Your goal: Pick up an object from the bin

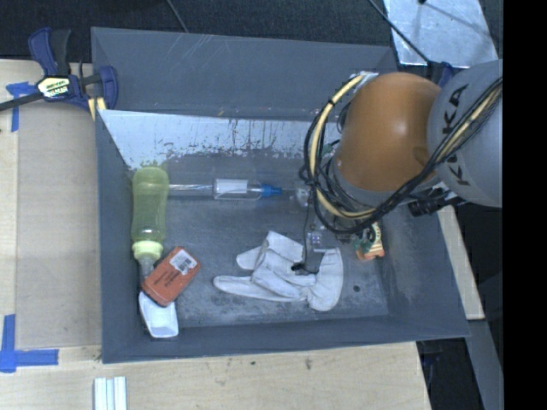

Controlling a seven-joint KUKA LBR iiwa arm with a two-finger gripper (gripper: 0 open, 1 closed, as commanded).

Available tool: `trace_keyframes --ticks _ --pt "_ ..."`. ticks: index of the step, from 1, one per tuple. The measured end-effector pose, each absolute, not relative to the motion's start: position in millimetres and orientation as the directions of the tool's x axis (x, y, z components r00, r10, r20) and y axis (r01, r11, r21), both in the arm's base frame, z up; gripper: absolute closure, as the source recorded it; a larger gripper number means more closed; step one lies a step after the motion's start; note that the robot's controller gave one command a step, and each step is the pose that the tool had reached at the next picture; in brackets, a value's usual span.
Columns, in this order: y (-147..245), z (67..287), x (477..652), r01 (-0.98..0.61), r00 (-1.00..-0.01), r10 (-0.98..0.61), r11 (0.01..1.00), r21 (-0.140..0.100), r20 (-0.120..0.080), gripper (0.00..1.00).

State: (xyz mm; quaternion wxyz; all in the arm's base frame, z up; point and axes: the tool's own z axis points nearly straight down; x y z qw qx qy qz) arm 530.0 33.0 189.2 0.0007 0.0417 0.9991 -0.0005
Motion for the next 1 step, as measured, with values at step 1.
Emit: trace_keyframes --ticks 1 --pt "40.9 183.1 528.0 0.099 -0.995 0.099 0.995 0.002 -0.005 0.00"
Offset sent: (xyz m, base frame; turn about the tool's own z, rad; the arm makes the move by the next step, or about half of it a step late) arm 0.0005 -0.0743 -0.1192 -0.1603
